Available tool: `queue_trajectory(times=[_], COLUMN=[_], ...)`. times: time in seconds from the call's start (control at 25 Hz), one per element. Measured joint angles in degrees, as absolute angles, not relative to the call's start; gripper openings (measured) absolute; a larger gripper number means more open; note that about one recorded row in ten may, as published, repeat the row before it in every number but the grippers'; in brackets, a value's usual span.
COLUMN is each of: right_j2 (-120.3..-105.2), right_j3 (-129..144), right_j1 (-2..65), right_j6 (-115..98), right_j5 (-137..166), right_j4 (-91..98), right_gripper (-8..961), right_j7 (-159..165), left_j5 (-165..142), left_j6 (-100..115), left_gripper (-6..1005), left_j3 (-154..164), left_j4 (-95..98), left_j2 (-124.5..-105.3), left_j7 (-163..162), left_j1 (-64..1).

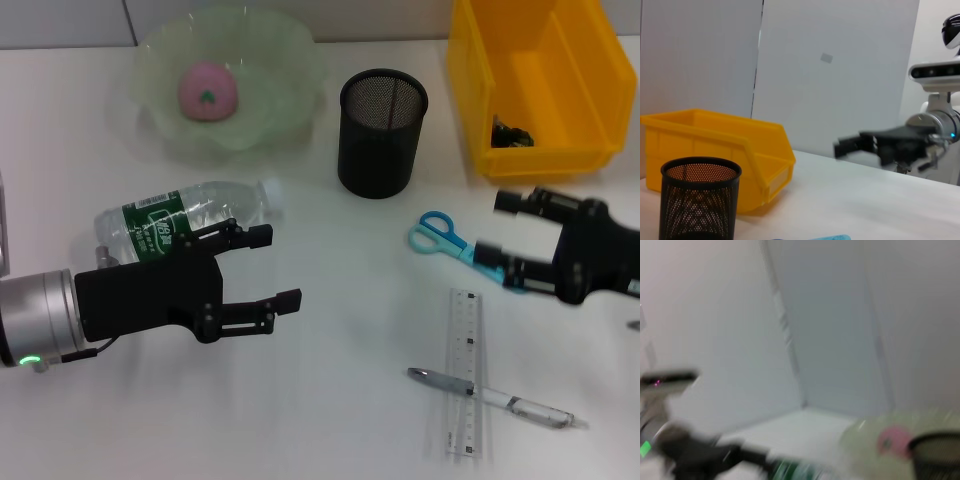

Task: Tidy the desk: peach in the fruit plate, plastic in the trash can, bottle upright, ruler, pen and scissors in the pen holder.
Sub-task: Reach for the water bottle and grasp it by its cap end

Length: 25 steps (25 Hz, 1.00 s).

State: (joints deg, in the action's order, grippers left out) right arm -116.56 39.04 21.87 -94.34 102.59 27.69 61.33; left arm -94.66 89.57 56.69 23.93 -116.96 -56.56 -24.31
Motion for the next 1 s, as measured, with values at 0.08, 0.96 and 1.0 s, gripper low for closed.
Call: queue_trajectory(times=[0.08,0.96,1.0], right_j2=[-116.76,-117.59,-117.59], right_j3=[39.1,39.0,39.0], right_j1=[21.9,20.6,20.6], right_j6=[-94.7,-92.9,-92.9], right_j5=[106.7,114.0,114.0], right_j4=[29.3,31.0,31.0], right_gripper=[760,760,760], right_j7=[61.4,59.9,59.9], left_j5=[-94.7,-94.7,-94.6], left_j6=[89.5,88.1,87.9], left_gripper=[756,750,750], left_j3=[56.7,55.9,54.9], left_j4=[23.9,24.3,24.3], left_j2=[-116.98,-117.02,-117.16], left_j7=[-56.8,-58.0,-58.8], left_j1=[-24.5,-25.4,-25.9])
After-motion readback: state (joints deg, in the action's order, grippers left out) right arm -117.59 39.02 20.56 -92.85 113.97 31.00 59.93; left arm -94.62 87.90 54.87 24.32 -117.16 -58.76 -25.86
